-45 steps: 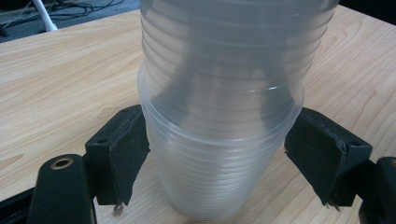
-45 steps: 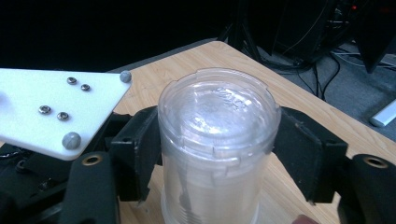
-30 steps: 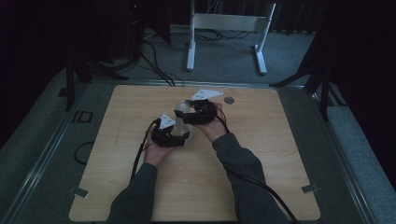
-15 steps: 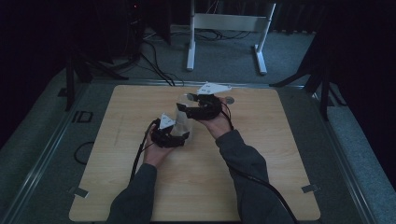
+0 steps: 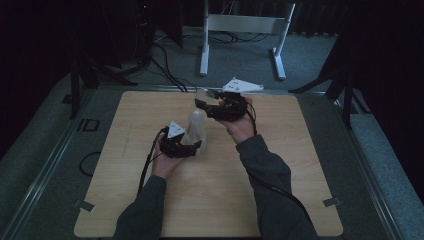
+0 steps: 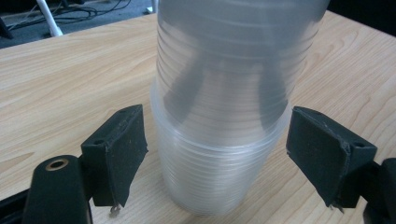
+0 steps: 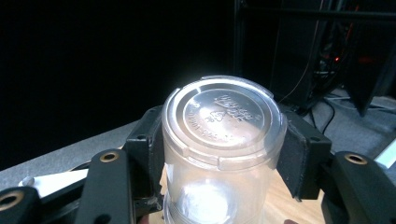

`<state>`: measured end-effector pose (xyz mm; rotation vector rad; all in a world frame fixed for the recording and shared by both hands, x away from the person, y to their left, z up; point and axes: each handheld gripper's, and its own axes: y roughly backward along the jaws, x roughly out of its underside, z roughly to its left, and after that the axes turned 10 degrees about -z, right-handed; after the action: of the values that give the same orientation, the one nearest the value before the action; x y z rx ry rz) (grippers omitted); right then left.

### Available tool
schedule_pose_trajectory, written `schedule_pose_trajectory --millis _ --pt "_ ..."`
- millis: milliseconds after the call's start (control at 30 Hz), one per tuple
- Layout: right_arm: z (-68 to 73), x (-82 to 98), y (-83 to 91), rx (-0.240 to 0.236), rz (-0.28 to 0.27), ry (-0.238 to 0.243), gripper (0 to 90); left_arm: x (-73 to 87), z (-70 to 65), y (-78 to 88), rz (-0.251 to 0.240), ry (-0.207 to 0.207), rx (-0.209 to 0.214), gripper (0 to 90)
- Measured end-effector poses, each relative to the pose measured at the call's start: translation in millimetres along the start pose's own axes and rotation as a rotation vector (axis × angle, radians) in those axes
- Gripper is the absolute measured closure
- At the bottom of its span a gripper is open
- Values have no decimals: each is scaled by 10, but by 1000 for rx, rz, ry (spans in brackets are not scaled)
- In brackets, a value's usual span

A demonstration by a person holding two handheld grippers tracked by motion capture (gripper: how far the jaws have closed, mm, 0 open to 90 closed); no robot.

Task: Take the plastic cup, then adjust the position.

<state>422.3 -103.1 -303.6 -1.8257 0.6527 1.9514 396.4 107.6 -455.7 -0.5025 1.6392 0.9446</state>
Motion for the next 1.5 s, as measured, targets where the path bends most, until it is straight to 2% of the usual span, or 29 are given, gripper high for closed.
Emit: schedule_pose_trajectory --millis 300,400,600,733,767,1033,1333,1500 --pt "-66 -116 151 33 -8 23 408 -44 11 61 -15 13 15 215" --pt "-137 -135 253 67 0 25 409 -70 -9 96 -24 5 21 215" --pt "-214 -109 357 98 14 26 410 -77 -10 140 -34 -9 13 216" --pt "-265 -44 433 120 33 24 409 -66 7 167 -32 -5 8 216" --pt "-301 6 506 137 40 18 410 -82 -6 212 -46 -10 8 216" --pt "-365 176 695 171 63 -8 410 -134 -63 359 -92 -40 6 242" --pt "-361 372 779 182 86 -36 410 -180 -179 444 -123 -61 30 245" --pt "-312 557 810 192 115 -67 410 -205 -276 482 -138 -83 49 245"
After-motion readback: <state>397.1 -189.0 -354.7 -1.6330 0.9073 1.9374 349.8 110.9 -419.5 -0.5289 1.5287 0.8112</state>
